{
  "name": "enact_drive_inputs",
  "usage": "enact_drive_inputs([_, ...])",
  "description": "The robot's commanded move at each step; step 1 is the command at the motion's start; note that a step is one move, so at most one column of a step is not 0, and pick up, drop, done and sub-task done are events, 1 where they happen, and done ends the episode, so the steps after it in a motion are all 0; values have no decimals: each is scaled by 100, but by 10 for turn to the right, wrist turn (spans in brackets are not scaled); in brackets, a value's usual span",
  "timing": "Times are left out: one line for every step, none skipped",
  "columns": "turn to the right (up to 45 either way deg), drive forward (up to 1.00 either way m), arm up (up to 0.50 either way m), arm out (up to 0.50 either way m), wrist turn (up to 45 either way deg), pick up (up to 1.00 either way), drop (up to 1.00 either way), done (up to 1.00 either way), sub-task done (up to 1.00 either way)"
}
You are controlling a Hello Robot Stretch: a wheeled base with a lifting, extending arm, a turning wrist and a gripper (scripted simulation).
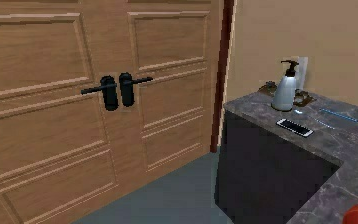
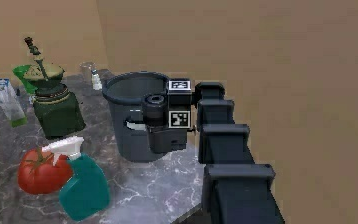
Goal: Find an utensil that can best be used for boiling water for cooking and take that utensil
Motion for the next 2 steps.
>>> enact_drive_inputs([0,0,0,0,0,100,0,0,0])
enact_drive_inputs([0,0,0,0,0,0,0,100,0])
